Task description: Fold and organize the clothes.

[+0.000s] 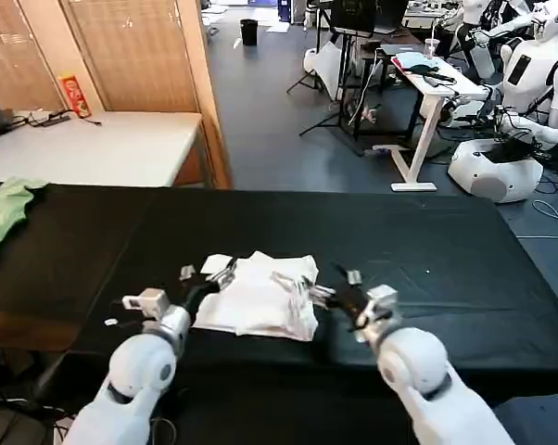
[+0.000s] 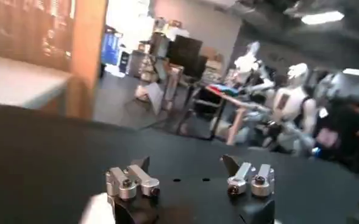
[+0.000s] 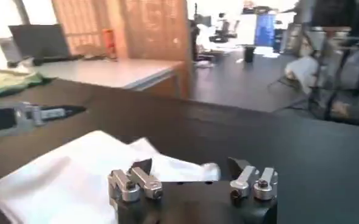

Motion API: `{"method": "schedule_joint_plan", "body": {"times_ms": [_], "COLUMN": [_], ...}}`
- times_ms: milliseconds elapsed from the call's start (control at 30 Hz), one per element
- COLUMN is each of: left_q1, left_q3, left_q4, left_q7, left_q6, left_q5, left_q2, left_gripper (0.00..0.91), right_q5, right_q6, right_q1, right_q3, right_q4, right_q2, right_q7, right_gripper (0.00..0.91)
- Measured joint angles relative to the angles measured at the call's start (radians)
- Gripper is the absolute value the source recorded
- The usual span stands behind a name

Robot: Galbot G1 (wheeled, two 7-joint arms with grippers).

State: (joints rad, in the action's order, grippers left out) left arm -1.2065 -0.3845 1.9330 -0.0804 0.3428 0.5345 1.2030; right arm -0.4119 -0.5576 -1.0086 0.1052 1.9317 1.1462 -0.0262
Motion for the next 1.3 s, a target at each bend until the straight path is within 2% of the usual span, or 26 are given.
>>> {"method": "schedule_joint_plan", "body": {"times_ms": [267,400,533,767,933,1067,1300], "left_q1": [-0.015,-0.020,-0.024,-0.027,-0.025,-0.025,-0.020], "left_q3": [-0.030,-0.034,-0.038,-0.054,-0.057,-0.070,-0.103], "left_q4": [-0.015,-0.017,-0.018,-0.044,-0.070,-0.093,-0.130], "left_q7": [-0.001,-0.001,-0.001,0.009,0.021,0.031,0.033], "left_q6": [-0.005,-0.005,-0.007,-0.024,-0.035,-0.041,-0.020], "left_q5": [-0.014,-0.019,-0.022,-0.026,-0.002,0.064,0.220], "left_q2": [-0.003,0.000,0.003,0.017,0.026,0.033,0.036], "left_gripper": [0.878,0.878,0.878,0.878,0.878,0.878,0.878], "right_q5": [0.119,0.162,0.174,0.149,0.206,0.209,0.171], "right_q6": [-0.013,-0.013,0.001,0.038,0.041,0.040,0.051], "right_q1": [0.071,0.074,0.067,0.032,0.004,-0.027,-0.080], "right_q3": [-0.082,-0.089,-0.076,0.015,0.087,0.138,0.195], "right_q4": [-0.121,-0.163,-0.180,-0.157,-0.134,-0.100,-0.025], "right_q2": [0.069,0.105,0.138,0.170,0.172,0.166,0.141], "right_q7": [0.001,0.004,-0.002,-0.031,-0.065,-0.070,-0.065], "right_gripper": [0.878,0.878,0.878,0.878,0.878,0.878,0.878]}}
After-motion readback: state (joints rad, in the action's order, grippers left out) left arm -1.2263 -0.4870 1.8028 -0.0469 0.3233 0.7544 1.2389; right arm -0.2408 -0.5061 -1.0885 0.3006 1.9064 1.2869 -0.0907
